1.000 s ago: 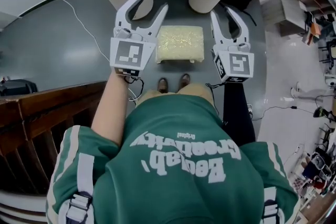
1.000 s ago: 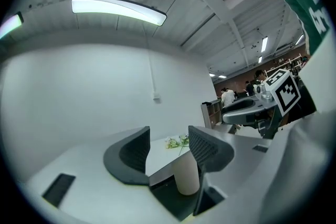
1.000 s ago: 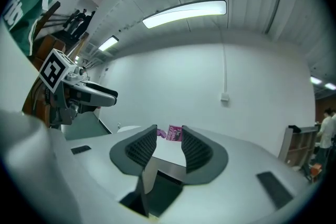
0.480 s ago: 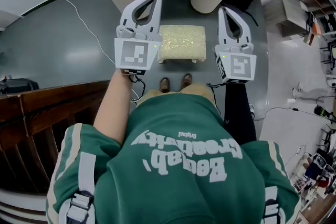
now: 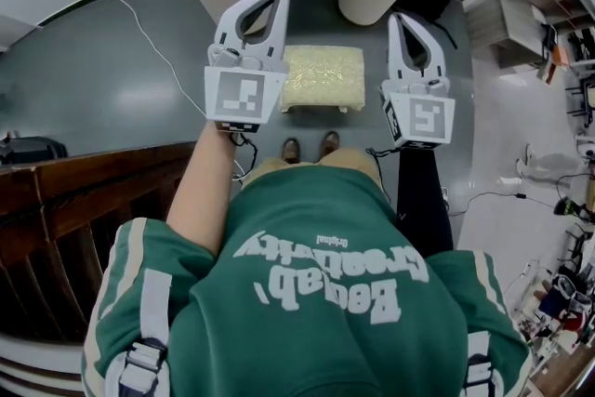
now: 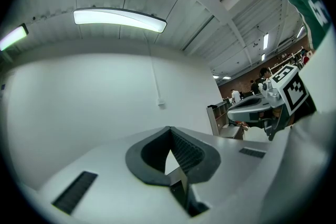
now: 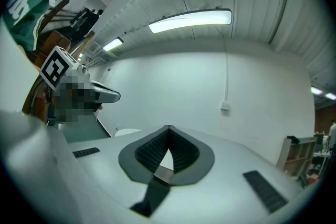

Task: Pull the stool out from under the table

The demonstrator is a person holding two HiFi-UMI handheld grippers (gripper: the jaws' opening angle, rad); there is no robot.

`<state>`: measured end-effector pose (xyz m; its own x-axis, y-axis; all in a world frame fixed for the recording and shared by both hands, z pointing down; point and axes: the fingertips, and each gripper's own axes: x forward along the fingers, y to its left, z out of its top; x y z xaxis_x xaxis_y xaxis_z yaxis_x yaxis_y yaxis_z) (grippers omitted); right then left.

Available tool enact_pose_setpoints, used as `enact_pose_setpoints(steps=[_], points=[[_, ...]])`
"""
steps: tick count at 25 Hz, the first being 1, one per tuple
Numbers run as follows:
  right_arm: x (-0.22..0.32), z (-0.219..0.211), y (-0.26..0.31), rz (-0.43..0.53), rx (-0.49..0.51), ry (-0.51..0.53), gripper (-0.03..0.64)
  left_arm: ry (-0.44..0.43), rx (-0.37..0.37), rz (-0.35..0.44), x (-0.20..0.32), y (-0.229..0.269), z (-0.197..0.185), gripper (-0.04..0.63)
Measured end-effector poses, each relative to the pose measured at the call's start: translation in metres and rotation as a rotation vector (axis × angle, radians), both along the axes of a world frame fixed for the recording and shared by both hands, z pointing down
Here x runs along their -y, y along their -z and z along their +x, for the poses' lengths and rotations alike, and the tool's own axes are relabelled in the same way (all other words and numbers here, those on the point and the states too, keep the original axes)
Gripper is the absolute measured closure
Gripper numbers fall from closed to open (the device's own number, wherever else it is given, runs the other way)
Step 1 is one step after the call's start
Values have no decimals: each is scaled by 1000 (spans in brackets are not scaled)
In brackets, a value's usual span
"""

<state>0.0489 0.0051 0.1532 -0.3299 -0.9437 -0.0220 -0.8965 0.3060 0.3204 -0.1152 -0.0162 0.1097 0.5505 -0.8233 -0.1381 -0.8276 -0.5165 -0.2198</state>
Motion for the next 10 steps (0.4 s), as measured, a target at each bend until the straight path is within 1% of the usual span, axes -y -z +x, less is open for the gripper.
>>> enact_pose_setpoints(steps=[3, 10], points=[[0, -1, -2, -3, 0, -1, 612, -13, -2, 10, -2, -1, 1, 580], [2, 5, -3, -16, 2, -17, 612, -6, -8, -3, 2, -4, 3, 580]])
